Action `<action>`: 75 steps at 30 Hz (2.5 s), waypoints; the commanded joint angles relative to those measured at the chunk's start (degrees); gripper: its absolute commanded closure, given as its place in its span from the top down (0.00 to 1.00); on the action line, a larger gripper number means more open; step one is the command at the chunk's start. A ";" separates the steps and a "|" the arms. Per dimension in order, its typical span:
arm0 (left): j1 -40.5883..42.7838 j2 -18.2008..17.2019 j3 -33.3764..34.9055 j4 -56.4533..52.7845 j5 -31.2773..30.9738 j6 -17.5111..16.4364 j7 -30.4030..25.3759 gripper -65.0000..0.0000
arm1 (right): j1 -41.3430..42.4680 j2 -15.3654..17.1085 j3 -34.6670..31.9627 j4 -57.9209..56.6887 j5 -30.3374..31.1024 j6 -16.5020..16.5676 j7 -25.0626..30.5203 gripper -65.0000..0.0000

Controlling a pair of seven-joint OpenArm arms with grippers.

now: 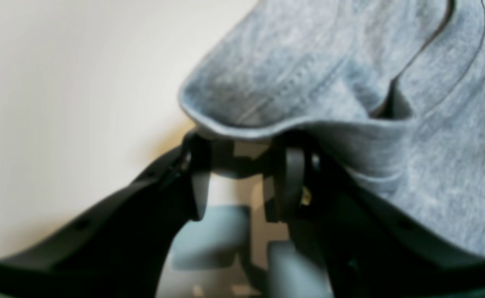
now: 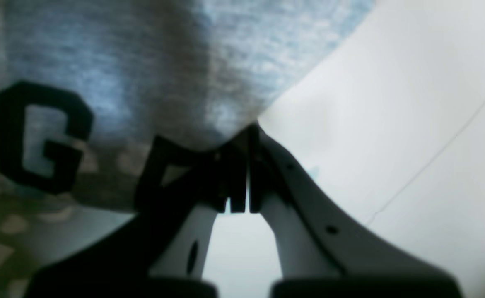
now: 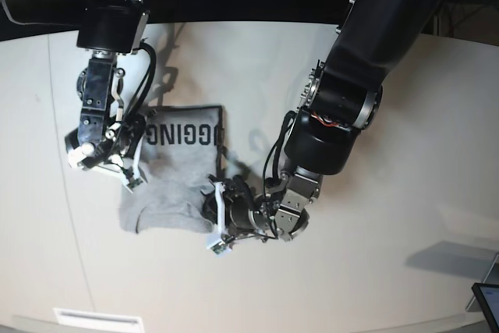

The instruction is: Fold the T-shirt properly

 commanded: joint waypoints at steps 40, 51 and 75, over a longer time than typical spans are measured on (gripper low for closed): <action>61.46 -10.92 -34.08 94.40 15.17 -0.49 5.05 0.00 | -6.79 4.56 6.29 18.06 -19.75 0.38 37.83 0.00; 84.23 2.43 -45.07 93.96 14.20 -0.49 -36.89 0.00 | -20.50 -1.86 19.83 26.06 -16.67 0.38 51.28 0.00; 104.45 2.43 -43.75 87.63 7.35 -0.49 -57.37 0.00 | -52.94 -2.91 43.74 24.74 12.25 0.38 77.22 0.00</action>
